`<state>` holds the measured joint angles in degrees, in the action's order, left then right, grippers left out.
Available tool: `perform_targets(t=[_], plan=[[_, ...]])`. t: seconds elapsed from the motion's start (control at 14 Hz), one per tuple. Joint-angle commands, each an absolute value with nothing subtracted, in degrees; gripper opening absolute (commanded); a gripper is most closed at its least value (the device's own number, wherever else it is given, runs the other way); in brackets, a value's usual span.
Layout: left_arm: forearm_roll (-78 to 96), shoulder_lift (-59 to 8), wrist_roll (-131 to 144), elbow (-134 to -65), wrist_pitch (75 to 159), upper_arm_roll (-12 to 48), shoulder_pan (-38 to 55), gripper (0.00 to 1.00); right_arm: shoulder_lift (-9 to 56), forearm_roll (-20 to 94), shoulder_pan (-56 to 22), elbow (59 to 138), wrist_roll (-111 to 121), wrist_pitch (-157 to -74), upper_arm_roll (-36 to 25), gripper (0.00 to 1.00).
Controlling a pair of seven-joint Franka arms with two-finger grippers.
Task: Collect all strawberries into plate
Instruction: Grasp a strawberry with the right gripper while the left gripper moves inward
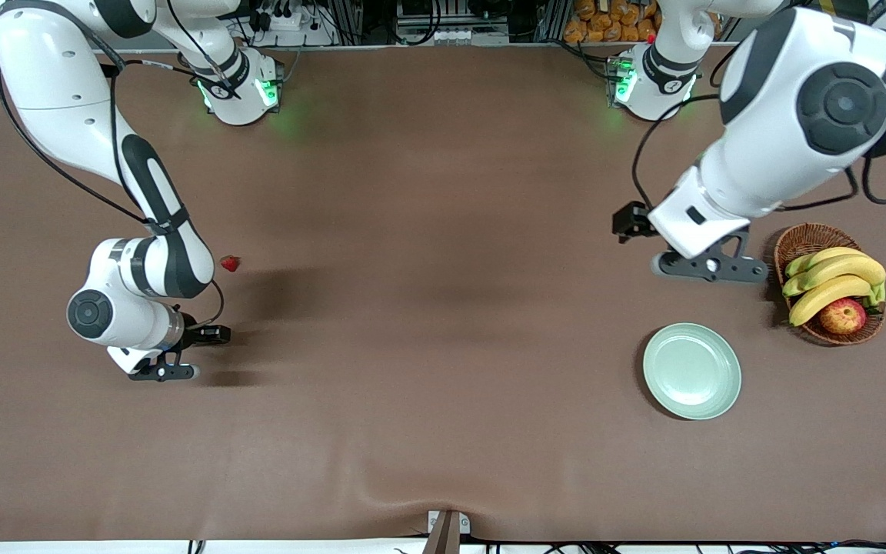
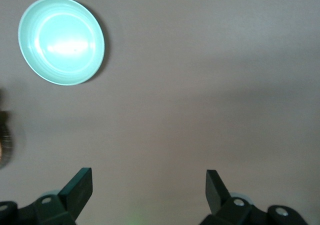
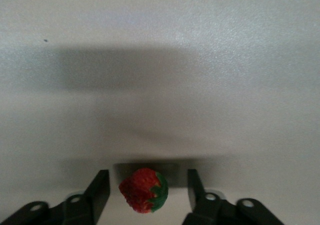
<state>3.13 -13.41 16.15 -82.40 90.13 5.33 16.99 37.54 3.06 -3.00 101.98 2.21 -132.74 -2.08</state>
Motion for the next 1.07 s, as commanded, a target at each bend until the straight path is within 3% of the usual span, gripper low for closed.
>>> perform_targets(t=[0.0, 0.36, 0.64, 1.0], plan=[[3.95, -12.66, 17.49, -82.27, 88.07, 6.84, 17.4, 1.0, 37.27, 1.93, -3.08, 102.3, 2.11, -132.89, -1.76, 0.39], [4.04, -12.92, 19.86, -82.18, 88.07, 10.37, 17.4, 1.0, 36.65, 1.85, -2.81, 101.34, 2.55, -130.18, -1.76, 0.04], [4.48, -13.01, 19.78, -82.18, 87.98, 10.28, 16.61, 1.0, 35.42, 2.55, -4.74, 94.76, -4.45, -118.77, -1.58, 0.02], [4.48, -13.44, 19.42, -82.18, 87.19, 10.2, 16.17, 1.0, 34.8, 5.71, -9.31, 91.23, -20.45, -116.54, 3.15, 0.02]])
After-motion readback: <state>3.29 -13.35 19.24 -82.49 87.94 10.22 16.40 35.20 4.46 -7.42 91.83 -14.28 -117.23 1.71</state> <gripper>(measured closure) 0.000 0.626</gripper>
